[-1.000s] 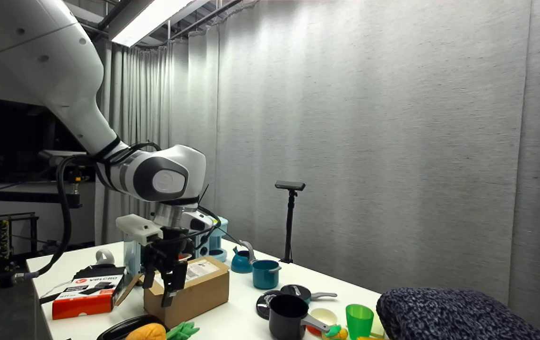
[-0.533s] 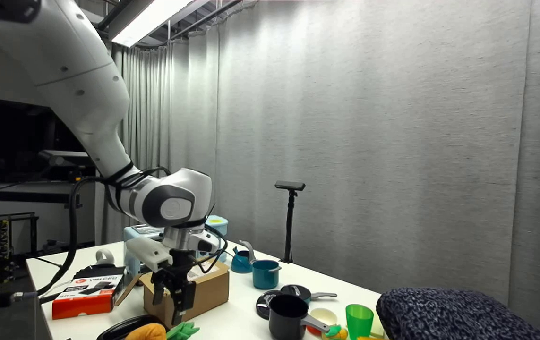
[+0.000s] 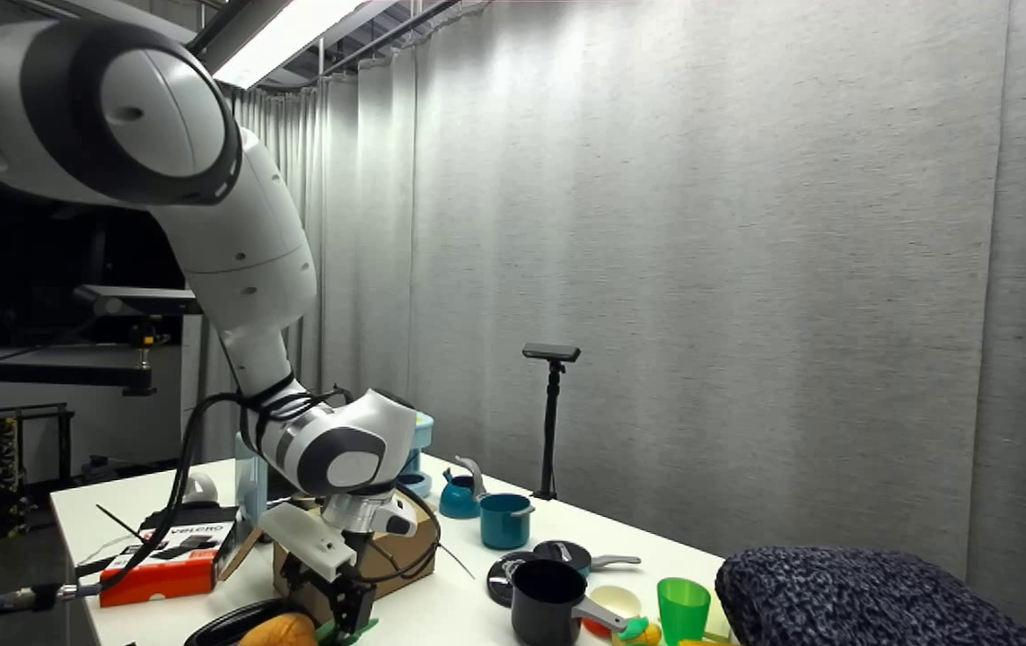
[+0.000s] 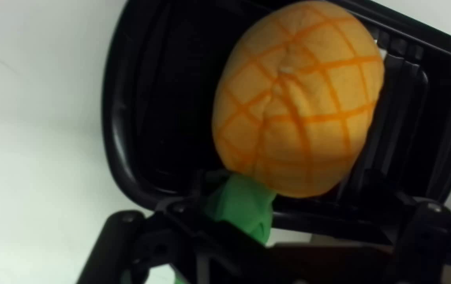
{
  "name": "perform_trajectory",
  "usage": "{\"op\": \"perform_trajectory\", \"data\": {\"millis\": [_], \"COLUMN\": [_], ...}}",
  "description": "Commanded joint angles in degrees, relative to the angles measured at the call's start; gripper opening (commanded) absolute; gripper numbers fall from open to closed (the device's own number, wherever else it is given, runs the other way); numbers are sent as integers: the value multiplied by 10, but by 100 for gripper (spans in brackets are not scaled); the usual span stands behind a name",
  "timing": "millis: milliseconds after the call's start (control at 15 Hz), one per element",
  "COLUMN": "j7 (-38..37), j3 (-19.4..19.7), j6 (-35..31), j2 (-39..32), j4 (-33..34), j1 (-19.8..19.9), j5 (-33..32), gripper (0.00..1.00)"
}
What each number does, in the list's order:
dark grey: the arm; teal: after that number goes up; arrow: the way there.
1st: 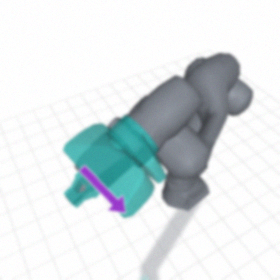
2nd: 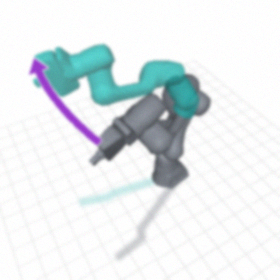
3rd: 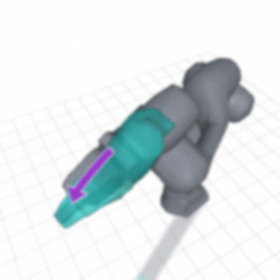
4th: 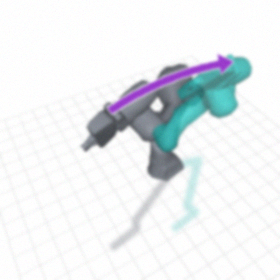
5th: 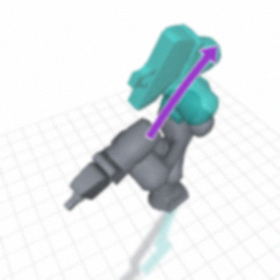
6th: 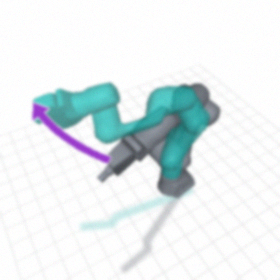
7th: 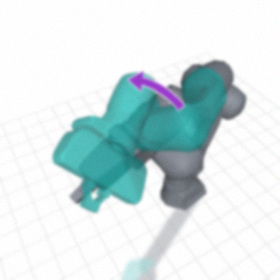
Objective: Pick up the pineapple from the table and put it in the pot
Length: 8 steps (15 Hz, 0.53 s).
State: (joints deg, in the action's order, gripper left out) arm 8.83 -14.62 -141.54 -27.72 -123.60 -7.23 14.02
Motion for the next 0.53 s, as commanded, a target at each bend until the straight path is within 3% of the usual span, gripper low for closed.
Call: {"op": "perform_trajectory", "data": {"millis": [0, 467], "j7": [97, 92], "j3": [-43, -15], "j6": [22, 169], "j2": [-54, -15], "j4": [60, 62], "j1": [37, 32], "j5": [37, 1], "gripper": [74, 19]}}
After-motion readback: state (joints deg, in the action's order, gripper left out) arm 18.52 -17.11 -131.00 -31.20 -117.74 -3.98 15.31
